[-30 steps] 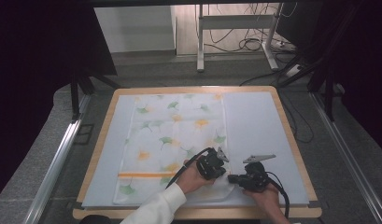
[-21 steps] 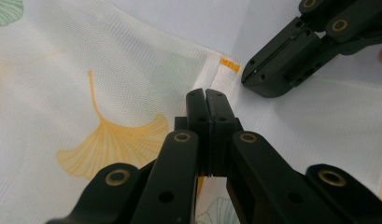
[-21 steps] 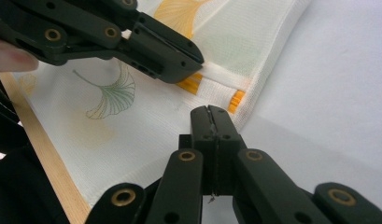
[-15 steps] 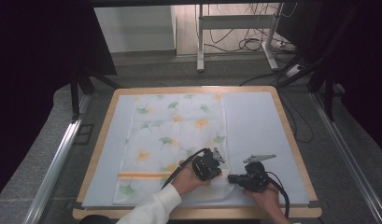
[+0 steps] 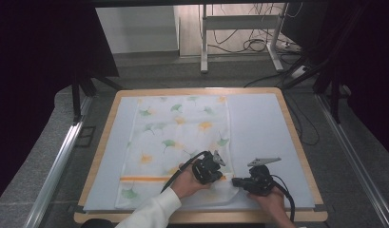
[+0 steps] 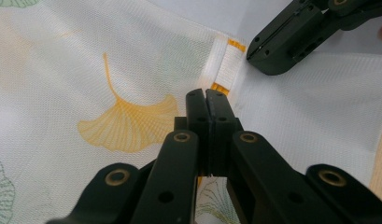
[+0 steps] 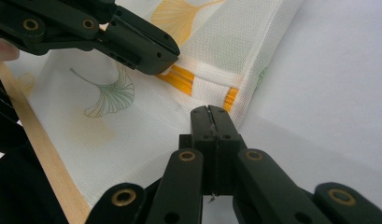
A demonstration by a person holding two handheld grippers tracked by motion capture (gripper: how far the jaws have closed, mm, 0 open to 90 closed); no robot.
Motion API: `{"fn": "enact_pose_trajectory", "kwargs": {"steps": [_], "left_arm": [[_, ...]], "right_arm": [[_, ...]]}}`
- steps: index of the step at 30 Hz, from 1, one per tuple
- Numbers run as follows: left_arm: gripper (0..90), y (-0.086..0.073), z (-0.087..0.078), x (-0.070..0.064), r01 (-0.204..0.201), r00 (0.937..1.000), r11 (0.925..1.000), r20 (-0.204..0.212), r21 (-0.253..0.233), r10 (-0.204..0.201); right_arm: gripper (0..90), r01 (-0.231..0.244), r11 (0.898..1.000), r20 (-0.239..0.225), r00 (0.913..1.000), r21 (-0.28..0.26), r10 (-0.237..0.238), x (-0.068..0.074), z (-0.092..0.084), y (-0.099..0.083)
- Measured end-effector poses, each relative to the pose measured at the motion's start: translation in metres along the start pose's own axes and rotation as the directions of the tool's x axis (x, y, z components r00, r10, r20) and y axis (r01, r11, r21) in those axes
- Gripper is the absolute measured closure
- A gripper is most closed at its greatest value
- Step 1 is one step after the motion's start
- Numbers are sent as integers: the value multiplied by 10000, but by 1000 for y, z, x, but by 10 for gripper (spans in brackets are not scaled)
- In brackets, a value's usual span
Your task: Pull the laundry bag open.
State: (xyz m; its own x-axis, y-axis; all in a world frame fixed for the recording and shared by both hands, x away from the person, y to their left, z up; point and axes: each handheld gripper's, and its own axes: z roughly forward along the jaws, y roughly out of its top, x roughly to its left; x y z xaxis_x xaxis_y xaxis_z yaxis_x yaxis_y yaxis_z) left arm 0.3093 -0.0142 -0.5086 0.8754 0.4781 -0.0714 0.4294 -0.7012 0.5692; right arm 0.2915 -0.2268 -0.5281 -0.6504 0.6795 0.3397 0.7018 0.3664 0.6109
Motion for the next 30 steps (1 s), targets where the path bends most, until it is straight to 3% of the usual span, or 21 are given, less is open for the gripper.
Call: {"fn": "enact_pose_trajectory", "kwargs": {"steps": [7, 15, 23, 30], "left_arm": [[900, 1, 2, 0, -87, 9999, 10000, -50, 15, 87], [900, 3, 5, -1, -136, 9999, 9999, -62, 15, 137], [900, 1, 3, -1, -239, 9996, 9997, -168, 101, 241], [900, -3, -1, 2, -182, 9995, 9997, -272, 185, 187]], "right_arm": [[896, -98, 9999, -103, 9999, 46, 98, -1, 1, 2], [895, -184, 9994, 208, 9996, -297, 190, -1, 5, 19], [897, -805, 9967, -43, 9967, 56, 806, -5, 14, 21], [897, -856, 9963, -213, 9961, -36, 855, -8, 14, 20]]}}
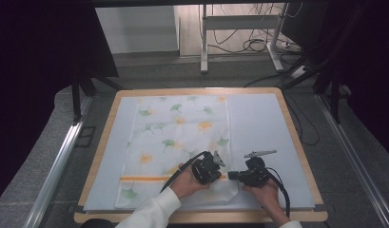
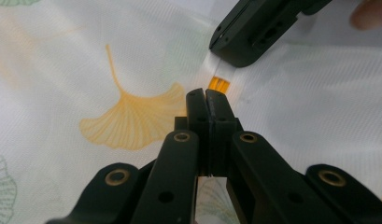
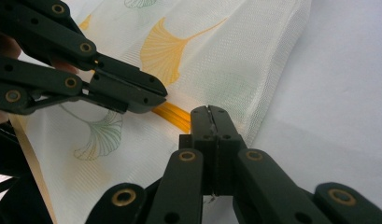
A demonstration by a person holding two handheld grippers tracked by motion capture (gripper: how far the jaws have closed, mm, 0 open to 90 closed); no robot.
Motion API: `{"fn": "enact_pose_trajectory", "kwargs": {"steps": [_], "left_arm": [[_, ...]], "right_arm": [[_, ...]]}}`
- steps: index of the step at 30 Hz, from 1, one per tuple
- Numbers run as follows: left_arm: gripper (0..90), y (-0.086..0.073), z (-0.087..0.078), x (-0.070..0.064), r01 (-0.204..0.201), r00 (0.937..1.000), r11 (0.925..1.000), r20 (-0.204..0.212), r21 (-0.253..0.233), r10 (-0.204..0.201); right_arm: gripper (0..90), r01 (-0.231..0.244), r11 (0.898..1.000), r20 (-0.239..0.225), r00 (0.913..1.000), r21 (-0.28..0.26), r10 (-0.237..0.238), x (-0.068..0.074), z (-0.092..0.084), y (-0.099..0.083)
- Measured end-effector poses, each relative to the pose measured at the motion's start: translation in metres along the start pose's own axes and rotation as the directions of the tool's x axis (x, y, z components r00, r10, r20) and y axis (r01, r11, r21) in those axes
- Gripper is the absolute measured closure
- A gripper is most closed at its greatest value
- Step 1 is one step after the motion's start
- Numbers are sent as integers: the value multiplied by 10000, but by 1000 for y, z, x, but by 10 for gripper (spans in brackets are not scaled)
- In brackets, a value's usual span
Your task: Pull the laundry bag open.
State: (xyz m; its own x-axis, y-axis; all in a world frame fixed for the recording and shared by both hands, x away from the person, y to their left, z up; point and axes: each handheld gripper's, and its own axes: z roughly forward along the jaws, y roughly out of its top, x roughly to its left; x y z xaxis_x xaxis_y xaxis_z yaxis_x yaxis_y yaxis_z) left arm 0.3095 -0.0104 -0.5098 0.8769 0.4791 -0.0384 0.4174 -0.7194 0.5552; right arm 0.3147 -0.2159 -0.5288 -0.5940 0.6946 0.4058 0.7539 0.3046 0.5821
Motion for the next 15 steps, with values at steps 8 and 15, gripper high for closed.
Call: {"fn": "enact_pose_trajectory", "kwargs": {"steps": [8, 15], "left_arm": [[900, -14, -9, 11, 368, 9992, 9993, 162, -100, -366], [900, -26, -17, 16, 529, 9986, 9986, 66, -73, -529]], "right_arm": [[897, 151, 9999, 7, 9999, -52, -151, 0, 0, 0], [897, 181, 9998, 23, 9998, -43, -181, 1, 0, 0]]}}
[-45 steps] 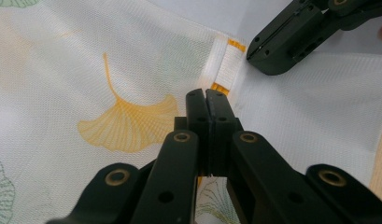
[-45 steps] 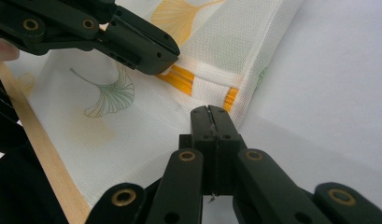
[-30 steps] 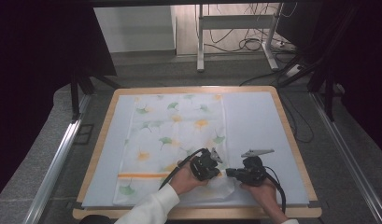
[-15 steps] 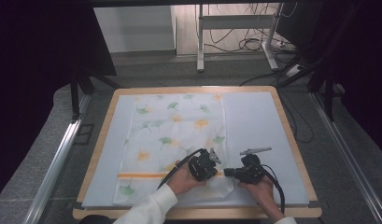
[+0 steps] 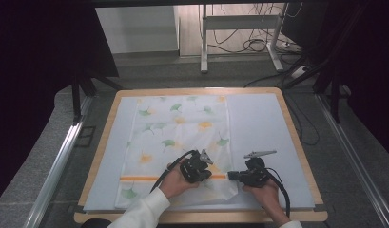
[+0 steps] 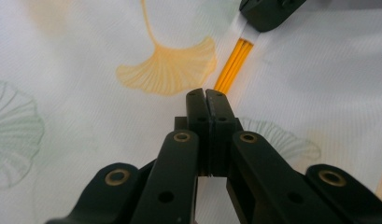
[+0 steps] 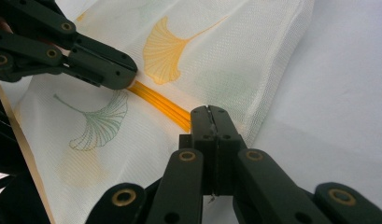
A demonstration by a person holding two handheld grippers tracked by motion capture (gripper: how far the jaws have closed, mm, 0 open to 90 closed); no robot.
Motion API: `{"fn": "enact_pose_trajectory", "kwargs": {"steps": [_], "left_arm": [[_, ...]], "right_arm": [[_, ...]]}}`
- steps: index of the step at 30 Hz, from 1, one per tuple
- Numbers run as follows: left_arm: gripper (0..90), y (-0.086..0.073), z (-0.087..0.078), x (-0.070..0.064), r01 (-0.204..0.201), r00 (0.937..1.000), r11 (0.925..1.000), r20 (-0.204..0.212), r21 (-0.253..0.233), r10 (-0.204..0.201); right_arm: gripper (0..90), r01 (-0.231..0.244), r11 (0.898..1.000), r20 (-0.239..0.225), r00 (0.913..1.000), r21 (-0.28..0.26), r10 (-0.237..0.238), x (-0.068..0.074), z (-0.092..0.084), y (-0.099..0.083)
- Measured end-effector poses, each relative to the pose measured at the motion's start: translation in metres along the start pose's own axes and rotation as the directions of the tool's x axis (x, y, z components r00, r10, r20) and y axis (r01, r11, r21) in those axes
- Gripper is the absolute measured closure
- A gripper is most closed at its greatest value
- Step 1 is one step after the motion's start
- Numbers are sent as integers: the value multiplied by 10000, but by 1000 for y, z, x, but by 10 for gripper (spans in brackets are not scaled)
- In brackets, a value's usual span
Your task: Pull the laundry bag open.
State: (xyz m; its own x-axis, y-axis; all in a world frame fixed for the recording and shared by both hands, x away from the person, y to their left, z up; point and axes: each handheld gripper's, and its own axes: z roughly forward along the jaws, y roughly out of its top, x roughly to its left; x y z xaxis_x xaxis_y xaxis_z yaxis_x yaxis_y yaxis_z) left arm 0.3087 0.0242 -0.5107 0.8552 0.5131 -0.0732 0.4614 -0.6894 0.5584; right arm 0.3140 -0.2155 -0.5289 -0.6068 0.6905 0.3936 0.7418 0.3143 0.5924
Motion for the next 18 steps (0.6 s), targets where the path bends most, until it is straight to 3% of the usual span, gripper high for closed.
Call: {"fn": "enact_pose_trajectory", "kwargs": {"steps": [18], "left_arm": [[900, -23, -14, 7, 328, 9994, 9994, -115, -99, -329]], "right_arm": [[897, 228, 9997, 54, 9997, 12, -228, 1, 0, -1]]}}
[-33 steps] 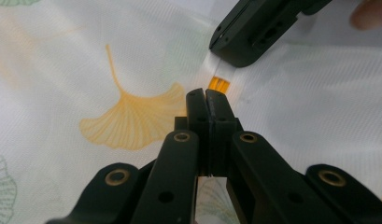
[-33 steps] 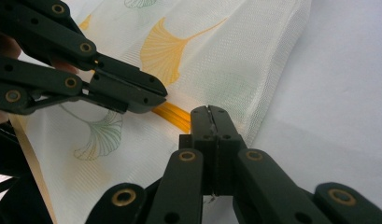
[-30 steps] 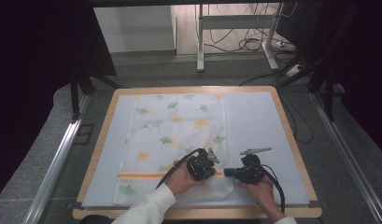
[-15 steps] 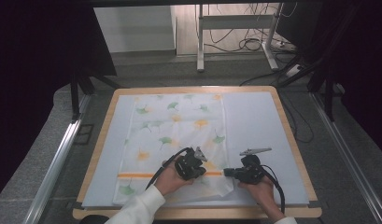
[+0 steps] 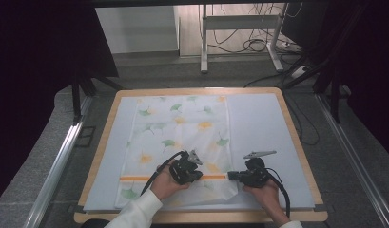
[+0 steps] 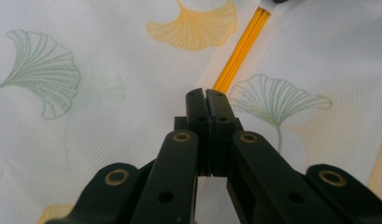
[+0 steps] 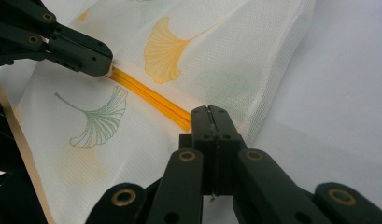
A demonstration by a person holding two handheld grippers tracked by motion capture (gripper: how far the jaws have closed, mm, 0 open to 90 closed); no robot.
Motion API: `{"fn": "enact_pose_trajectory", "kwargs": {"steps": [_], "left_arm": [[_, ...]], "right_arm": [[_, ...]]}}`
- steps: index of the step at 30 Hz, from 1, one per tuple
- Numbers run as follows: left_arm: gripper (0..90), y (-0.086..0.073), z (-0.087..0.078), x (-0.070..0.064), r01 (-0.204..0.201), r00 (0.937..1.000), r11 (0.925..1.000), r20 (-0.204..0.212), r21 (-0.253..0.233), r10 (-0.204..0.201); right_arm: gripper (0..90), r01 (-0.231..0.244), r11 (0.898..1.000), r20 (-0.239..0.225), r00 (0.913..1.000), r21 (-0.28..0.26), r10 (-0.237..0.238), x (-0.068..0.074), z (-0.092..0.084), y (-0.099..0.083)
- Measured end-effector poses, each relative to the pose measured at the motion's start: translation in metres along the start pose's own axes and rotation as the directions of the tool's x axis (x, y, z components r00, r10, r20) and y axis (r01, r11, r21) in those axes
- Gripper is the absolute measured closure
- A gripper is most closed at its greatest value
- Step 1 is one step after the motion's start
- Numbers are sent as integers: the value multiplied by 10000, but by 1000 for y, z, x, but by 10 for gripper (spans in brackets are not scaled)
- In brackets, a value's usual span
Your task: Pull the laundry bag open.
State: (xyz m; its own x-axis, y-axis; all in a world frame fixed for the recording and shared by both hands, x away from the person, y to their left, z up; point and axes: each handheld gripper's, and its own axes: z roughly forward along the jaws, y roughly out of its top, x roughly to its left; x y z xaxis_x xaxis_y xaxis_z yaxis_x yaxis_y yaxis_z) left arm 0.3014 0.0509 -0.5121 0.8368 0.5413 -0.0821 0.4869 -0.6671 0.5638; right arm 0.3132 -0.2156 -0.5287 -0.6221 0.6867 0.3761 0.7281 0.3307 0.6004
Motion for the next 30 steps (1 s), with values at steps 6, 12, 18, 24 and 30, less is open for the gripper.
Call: {"fn": "enact_pose_trajectory", "kwargs": {"steps": [6, 12, 18, 24, 30], "left_arm": [[900, -4, -3, 1, 61, 10000, 10000, -36, 52, -61], [900, -10, -7, 6, 365, 9993, 9993, 104, 6, -365], [900, -14, -10, 8, 526, 9985, 9986, 128, 17, -526], [900, -16, -12, 9, 591, 9982, 9982, 18, 76, -592], [900, -19, -14, 9, 656, 9978, 9978, 50, 135, -657]], "right_arm": [[897, -18, 10000, 27, 10000, -57, 18, 1, 0, 0], [897, -32, 10000, 0, 10000, -57, 32, 0, 0, 0], [897, -4, 10000, -18, 10000, -72, 4, 0, 0, -1], [897, 27, 10000, -6, 10000, -66, -28, 0, 0, 0], [898, 60, 10000, -4, 10000, -39, -60, 0, 0, 0]]}}
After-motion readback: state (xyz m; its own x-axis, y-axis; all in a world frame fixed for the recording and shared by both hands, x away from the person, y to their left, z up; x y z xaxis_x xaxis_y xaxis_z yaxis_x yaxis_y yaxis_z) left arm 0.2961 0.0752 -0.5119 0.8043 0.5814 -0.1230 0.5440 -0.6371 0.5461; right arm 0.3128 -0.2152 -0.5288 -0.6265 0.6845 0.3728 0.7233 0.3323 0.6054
